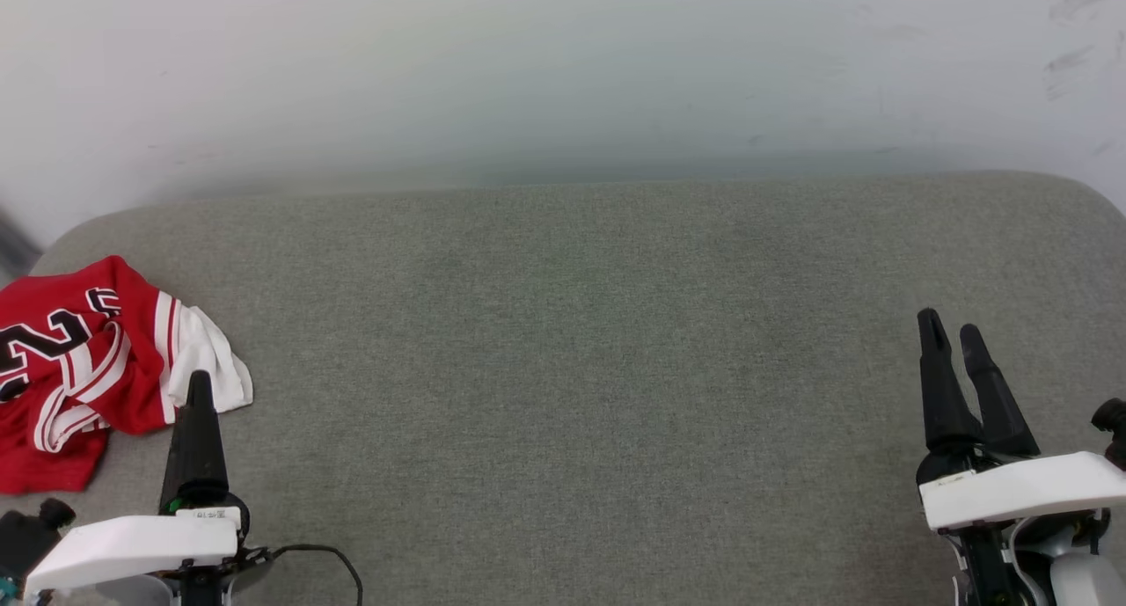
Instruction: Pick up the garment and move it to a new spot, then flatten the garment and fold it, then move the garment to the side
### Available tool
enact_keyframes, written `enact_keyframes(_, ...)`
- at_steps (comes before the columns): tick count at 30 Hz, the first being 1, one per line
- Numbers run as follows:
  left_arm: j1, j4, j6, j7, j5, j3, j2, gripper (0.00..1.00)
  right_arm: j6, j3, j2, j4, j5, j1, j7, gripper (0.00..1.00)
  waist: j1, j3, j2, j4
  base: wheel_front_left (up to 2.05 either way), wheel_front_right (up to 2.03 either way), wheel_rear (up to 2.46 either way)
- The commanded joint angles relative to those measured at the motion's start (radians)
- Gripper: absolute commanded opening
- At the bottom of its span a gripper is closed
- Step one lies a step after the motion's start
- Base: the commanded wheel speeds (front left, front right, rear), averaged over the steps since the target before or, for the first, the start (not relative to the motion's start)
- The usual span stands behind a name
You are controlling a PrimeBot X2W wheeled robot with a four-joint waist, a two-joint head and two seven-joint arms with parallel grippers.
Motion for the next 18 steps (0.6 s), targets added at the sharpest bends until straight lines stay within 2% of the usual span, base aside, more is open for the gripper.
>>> enact_keyframes(1, -0.010, -0.041, 0.006, -0.011, 0.061, -0.006, 0.003, 1.00, 0.000, 0.007, -0.001, -0.031, -0.064, -0.012, -0.012, 1.00, 0.0000, 0.001, 0.0000, 0.000, 0.00, 0.00, 0.00)
enact_keyframes(13, 0.031, -0.192, 0.060, -0.047, 0.446, -0.156, 0.003, 1.00, 0.000, 0.023, -0.001, -0.066, -0.315, 0.008, -0.048, 1.00, 0.0000, 0.003, 0.0000, -0.003, 0.00, 0.00, 0.00)
enact_keyframes(18, 0.047, -0.207, 0.084, -0.061, 0.562, -0.221, 0.004, 1.00, 0.000, 0.019, -0.001, -0.075, -0.392, 0.011, -0.063, 1.00, 0.0000, 0.003, 0.0000, -0.005, 0.00, 0.00, 0.00)
